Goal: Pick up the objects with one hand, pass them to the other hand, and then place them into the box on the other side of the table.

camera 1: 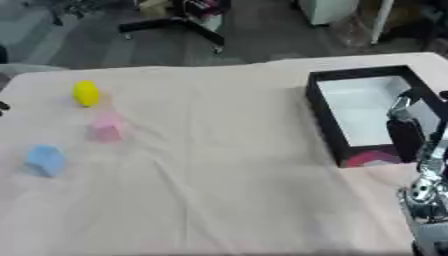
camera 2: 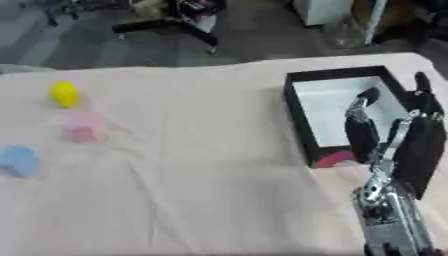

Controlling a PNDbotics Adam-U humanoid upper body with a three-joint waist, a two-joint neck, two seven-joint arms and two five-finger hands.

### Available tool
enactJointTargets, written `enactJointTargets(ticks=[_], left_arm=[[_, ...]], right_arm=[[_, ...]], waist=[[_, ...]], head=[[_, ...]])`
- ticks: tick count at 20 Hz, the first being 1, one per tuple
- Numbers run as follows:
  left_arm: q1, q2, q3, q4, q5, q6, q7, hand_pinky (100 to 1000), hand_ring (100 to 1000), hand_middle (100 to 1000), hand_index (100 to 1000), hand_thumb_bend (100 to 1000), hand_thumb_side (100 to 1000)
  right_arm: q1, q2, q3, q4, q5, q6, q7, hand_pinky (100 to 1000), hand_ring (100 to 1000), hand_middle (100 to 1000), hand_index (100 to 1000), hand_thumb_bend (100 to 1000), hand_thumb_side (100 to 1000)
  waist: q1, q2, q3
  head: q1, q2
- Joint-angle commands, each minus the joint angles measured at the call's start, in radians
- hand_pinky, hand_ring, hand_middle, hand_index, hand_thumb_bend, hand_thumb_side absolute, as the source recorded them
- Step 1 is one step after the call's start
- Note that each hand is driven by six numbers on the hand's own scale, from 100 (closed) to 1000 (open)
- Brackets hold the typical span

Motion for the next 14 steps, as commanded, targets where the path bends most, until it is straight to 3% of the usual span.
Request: enactJointTargets(ticks=[1, 4, 9, 14], left_arm=[[-0.051, -0.004, -0.023, 0.058, -0.071, -0.058, -0.05, 881, 776, 799, 939, 730, 256], [-0.088, -0.043, -0.027, 0.102, -0.141, -0.049, -0.017, 879, 771, 796, 939, 718, 275], [-0.119, -0.097, -0.026, 0.165, -0.245, -0.025, 0.132, 875, 760, 785, 927, 729, 289], [-0.149, -0.142, -0.027, 0.221, -0.318, -0.044, 0.235, 869, 739, 753, 893, 649, 281]], right_arm=[[-0.006, -0.014, 0.001, -0.01, 0.0, 0.008, -0.008, 344, 732, 667, 934, 100, 590], [-0.005, -0.012, 0.001, -0.01, -0.002, 0.006, -0.011, 344, 731, 666, 934, 100, 591], [-0.005, -0.011, 0.001, -0.009, -0.005, 0.007, -0.013, 344, 731, 666, 934, 100, 592], [-0.005, -0.008, 0.001, -0.009, -0.009, 0.007, -0.015, 343, 731, 665, 934, 100, 594]], waist=[[0.001, -0.011, -0.002], [0.0, -0.011, -0.002], [-0.003, -0.011, -0.001], [-0.008, -0.008, -0.003]], head=[[0.0, 0.005], [0.002, 0.005], [0.006, 0.005], [0.008, 0.005]])
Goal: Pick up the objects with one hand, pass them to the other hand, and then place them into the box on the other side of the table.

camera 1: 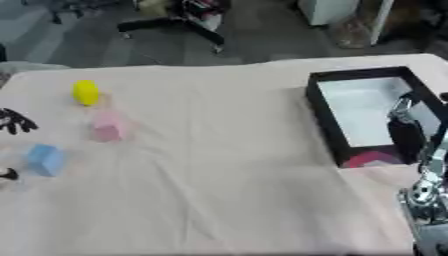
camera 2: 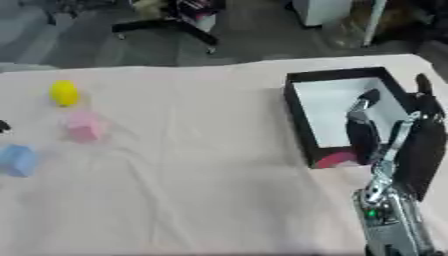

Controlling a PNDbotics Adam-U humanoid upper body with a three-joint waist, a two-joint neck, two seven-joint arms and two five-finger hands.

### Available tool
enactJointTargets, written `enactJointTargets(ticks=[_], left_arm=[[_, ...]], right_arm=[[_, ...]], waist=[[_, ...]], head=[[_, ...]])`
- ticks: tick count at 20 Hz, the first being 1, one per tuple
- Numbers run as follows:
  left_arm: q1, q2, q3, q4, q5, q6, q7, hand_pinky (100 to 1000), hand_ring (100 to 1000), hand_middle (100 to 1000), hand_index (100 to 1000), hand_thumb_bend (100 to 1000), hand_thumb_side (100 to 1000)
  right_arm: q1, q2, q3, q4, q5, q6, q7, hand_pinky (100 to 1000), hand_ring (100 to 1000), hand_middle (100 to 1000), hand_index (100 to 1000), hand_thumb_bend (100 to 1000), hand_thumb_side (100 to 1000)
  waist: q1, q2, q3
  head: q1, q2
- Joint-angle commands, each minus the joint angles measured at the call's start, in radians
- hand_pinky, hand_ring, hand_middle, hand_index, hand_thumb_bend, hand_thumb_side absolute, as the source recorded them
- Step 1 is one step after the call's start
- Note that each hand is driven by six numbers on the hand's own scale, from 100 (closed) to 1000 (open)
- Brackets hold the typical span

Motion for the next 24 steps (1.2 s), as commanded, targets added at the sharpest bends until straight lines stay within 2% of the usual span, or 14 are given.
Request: enactJointTargets(ticks=[1, 7, 9, 10, 11, 12, 14, 17, 19, 21, 24], left_arm=[[-0.033, 0.004, 0.003, 0.027, -0.051, -0.007, 0.067, 867, 737, 752, 892, 638, 283], [-0.053, -0.044, 0.005, 0.084, -0.111, -0.019, 0.143, 835, 680, 664, 798, 506, 257], [-0.055, -0.057, 0.009, 0.102, -0.104, -0.03, 0.155, 810, 630, 591, 718, 439, 244], [-0.055, -0.061, 0.013, 0.11, -0.095, -0.034, 0.166, 783, 580, 521, 635, 370, 241], [-0.055, -0.063, 0.014, 0.116, -0.087, -0.036, 0.182, 783, 580, 521, 635, 370, 241], [-0.053, -0.064, 0.021, 0.119, -0.07, -0.035, 0.205, 731, 507, 411, 502, 270, 230], [-0.044, -0.058, 0.032, 0.113, -0.025, -0.032, 0.243, 703, 475, 362, 444, 285, 233], [-0.028, -0.04, 0.059, 0.046, 0.084, -0.011, 0.258, 692, 474, 358, 433, 321, 240], [-0.038, -0.042, 0.073, -0.018, 0.166, 0.017, 0.256, 676, 483, 368, 437, 401, 265], [-0.059, -0.061, 0.075, -0.07, 0.259, 0.052, 0.243, 668, 485, 373, 442, 413, 261], [-0.105, -0.131, 0.046, -0.116, 0.416, 0.105, 0.192, 641, 491, 380, 446, 485, 248]], right_arm=[[-0.01, -0.007, 0.001, -0.009, -0.006, 0.008, -0.013, 343, 731, 665, 934, 100, 595], [-0.01, -0.005, 0.001, -0.01, -0.009, 0.008, -0.017, 343, 731, 665, 934, 100, 597], [-0.011, -0.005, 0.0, -0.01, -0.01, 0.008, -0.018, 343, 731, 664, 934, 100, 597], [-0.011, -0.005, 0.0, -0.01, -0.011, 0.008, -0.018, 343, 731, 664, 934, 100, 598], [-0.011, -0.005, 0.0, -0.01, -0.011, 0.008, -0.019, 343, 731, 664, 934, 100, 598], [-0.011, -0.005, 0.0, -0.01, -0.011, 0.008, -0.019, 343, 731, 664, 934, 100, 598], [-0.013, -0.005, 0.0, -0.01, -0.011, 0.008, -0.019, 344, 731, 665, 934, 100, 596], [-0.02, -0.007, 0.007, -0.009, -0.005, 0.008, -0.008, 345, 732, 666, 934, 100, 590], [-0.033, -0.008, 0.024, -0.007, 0.008, 0.004, 0.018, 351, 737, 671, 937, 100, 577], [-0.054, -0.003, 0.047, -0.004, 0.032, 0.0, 0.058, 353, 738, 672, 938, 100, 572], [-0.105, 0.0, 0.108, 0.015, 0.084, -0.002, 0.159, 363, 755, 689, 943, 100, 527]], waist=[[0.0, -0.008, -0.001], [-0.002, -0.004, -0.003], [-0.002, -0.004, -0.004], [-0.003, -0.003, -0.004], [-0.003, -0.003, -0.005], [-0.003, -0.002, -0.005], [-0.003, -0.002, -0.005], [-0.004, -0.002, -0.003], [-0.005, -0.005, 0.0], [-0.006, -0.008, 0.003], [-0.012, -0.011, 0.005]], head=[[0.005, 0.005], [0.006, 0.005], [0.005, 0.005], [0.004, 0.005], [0.004, 0.005], [0.003, 0.005], [0.003, 0.005], [-0.001, 0.005], [-0.002, 0.005], [-0.002, 0.005], [-0.005, 0.005]])
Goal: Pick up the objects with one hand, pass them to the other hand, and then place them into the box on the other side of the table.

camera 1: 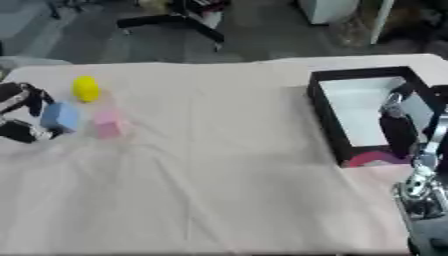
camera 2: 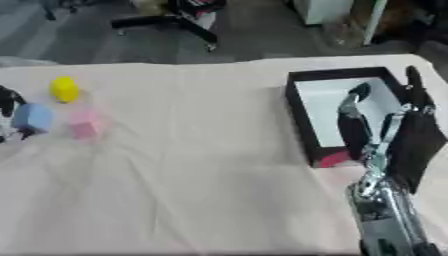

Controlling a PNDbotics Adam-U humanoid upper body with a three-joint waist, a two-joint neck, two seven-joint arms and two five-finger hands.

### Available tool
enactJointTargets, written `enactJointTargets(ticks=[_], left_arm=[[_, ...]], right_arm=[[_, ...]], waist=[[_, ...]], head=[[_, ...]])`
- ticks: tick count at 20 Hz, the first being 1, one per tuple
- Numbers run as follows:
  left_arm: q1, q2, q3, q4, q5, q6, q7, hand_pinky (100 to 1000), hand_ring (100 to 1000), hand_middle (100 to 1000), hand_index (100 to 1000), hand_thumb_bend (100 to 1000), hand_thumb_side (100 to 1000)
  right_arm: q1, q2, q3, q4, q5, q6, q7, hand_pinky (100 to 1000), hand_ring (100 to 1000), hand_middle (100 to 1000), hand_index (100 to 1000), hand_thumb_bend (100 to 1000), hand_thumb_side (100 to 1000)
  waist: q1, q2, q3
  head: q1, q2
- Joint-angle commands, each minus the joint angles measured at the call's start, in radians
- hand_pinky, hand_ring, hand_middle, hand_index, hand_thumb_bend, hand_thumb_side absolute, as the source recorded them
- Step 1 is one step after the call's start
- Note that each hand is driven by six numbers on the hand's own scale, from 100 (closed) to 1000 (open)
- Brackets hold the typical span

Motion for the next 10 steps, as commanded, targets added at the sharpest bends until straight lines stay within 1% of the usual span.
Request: enactJointTargets(ticks=[1, 2, 3, 4, 7, 8, 9, 10], left_arm=[[-0.053, -0.049, -0.026, -0.063, 0.166, 0.057, -0.051, 637, 493, 384, 450, 498, 245], [-0.064, -0.075, -0.039, -0.074, 0.218, 0.077, -0.069, 624, 494, 387, 451, 515, 233], [-0.075, -0.105, -0.053, -0.085, 0.276, 0.101, -0.084, 622, 494, 388, 452, 518, 232], [-0.086, -0.135, -0.066, -0.097, 0.337, 0.125, -0.096, 613, 493, 386, 450, 531, 227], [-0.11, -0.203, -0.108, -0.132, 0.528, 0.204, -0.108, 607, 501, 396, 460, 539, 205], [-0.115, -0.22, -0.12, -0.144, 0.58, 0.23, -0.105, 607, 509, 403, 467, 543, 194], [-0.12, -0.236, -0.132, -0.157, 0.624, 0.255, -0.101, 608, 512, 406, 471, 548, 194], [-0.122, -0.248, -0.144, -0.171, 0.659, 0.276, -0.1, 611, 519, 413, 478, 556, 195]], right_arm=[[-0.058, -0.003, 0.062, 0.012, 0.07, 0.002, 0.111, 367, 759, 693, 944, 100, 516], [-0.08, -0.003, 0.083, 0.022, 0.101, 0.006, 0.157, 378, 770, 705, 945, 100, 484], [-0.106, -0.003, 0.106, 0.037, 0.139, 0.011, 0.208, 380, 771, 707, 944, 100, 480], [-0.13, -0.002, 0.13, 0.056, 0.178, 0.015, 0.258, 394, 779, 716, 939, 100, 452], [-0.195, 0.001, 0.19, 0.128, 0.322, 0.021, 0.408, 454, 809, 742, 931, 100, 403], [-0.212, 0.003, 0.206, 0.149, 0.371, 0.019, 0.455, 514, 831, 762, 934, 100, 381], [-0.228, 0.006, 0.219, 0.168, 0.422, 0.013, 0.501, 539, 840, 769, 936, 100, 376], [-0.241, 0.01, 0.229, 0.18, 0.47, 0.005, 0.542, 608, 861, 783, 942, 100, 382]], waist=[[-0.003, -0.013, 0.003], [-0.005, -0.013, 0.004], [-0.006, -0.013, 0.005], [-0.007, -0.012, 0.006], [-0.006, -0.01, 0.008], [-0.005, -0.009, 0.008], [-0.005, -0.008, 0.007], [-0.004, -0.008, 0.007]], head=[[-0.004, 0.001], [-0.005, 0.001], [-0.005, 0.001], [-0.006, 0.001], [-0.006, 0.001], [-0.006, 0.001], [-0.007, 0.001], [-0.007, 0.001]])
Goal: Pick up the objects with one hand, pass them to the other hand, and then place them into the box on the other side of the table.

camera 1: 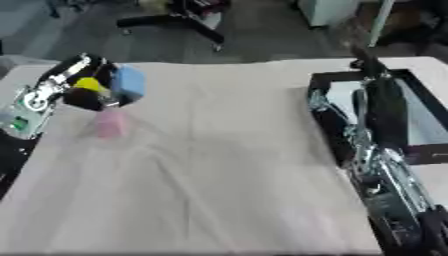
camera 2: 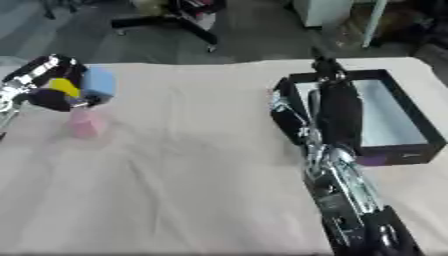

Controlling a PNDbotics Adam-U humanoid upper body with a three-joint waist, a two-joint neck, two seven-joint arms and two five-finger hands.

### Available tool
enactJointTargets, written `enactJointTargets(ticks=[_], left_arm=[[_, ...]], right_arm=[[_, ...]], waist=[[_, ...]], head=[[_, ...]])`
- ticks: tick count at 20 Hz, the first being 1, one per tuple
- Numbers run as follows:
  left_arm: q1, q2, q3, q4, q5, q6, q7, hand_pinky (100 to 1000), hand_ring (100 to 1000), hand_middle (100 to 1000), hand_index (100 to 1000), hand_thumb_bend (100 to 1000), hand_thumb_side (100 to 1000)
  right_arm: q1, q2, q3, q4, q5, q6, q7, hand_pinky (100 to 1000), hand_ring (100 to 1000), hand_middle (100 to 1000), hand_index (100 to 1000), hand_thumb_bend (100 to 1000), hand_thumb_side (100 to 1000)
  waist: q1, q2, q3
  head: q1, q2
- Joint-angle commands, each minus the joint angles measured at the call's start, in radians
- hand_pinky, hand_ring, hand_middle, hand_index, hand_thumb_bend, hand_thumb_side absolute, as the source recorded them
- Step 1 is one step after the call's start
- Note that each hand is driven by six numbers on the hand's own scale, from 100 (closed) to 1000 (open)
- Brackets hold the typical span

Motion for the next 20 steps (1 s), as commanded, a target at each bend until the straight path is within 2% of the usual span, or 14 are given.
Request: enactJointTargets(ticks=[1, 2, 4, 6, 10, 12, 20], left_arm=[[-0.03, -0.024, -0.031, -0.06, 0.128, 0.069, -0.006, 613, 521, 416, 481, 560, 198], [-0.03, -0.033, -0.039, -0.076, 0.15, 0.084, -0.017, 616, 524, 418, 484, 563, 198], [-0.03, -0.049, -0.049, -0.102, 0.181, 0.106, -0.043, 616, 522, 415, 483, 561, 195], [-0.028, -0.061, -0.052, -0.116, 0.202, 0.123, -0.064, 616, 521, 414, 482, 562, 193], [-0.023, -0.073, -0.051, -0.13, 0.236, 0.144, -0.115, 615, 515, 408, 476, 557, 186], [-0.02, -0.074, -0.048, -0.135, 0.253, 0.154, -0.143, 615, 514, 407, 476, 557, 188], [-0.02, -0.086, -0.058, -0.171, 0.306, 0.202, -0.215, 614, 515, 408, 477, 560, 179]], right_arm=[[-0.046, 0.011, 0.035, 0.034, 0.149, -0.022, 0.132, 619, 864, 793, 950, 100, 394], [-0.056, 0.014, 0.043, 0.039, 0.188, -0.034, 0.169, 684, 882, 815, 966, 111, 426], [-0.074, 0.016, 0.058, 0.041, 0.244, -0.068, 0.24, 792, 913, 855, 993, 299, 451], [-0.088, 0.016, 0.071, 0.035, 0.274, -0.102, 0.297, 860, 933, 883, 1000, 396, 424], [-0.109, 0.014, 0.088, 0.014, 0.289, -0.153, 0.374, 924, 946, 897, 1000, 443, 378], [-0.114, 0.011, 0.091, 0.006, 0.289, -0.165, 0.397, 929, 946, 899, 1000, 448, 372], [-0.126, 0.011, 0.098, -0.001, 0.312, -0.183, 0.408, 934, 927, 896, 1000, 473, 332]], waist=[[0.003, -0.007, 0.001], [0.003, -0.007, 0.0], [0.003, -0.007, 0.001], [0.002, -0.007, 0.002], [0.0, -0.009, 0.005], [-0.001, -0.009, 0.007], [-0.005, -0.008, 0.011]], head=[[-0.004, -0.001], [-0.004, -0.001], [-0.005, -0.001], [-0.006, -0.001], [-0.012, -0.001], [-0.013, -0.001], [-0.016, -0.001]])
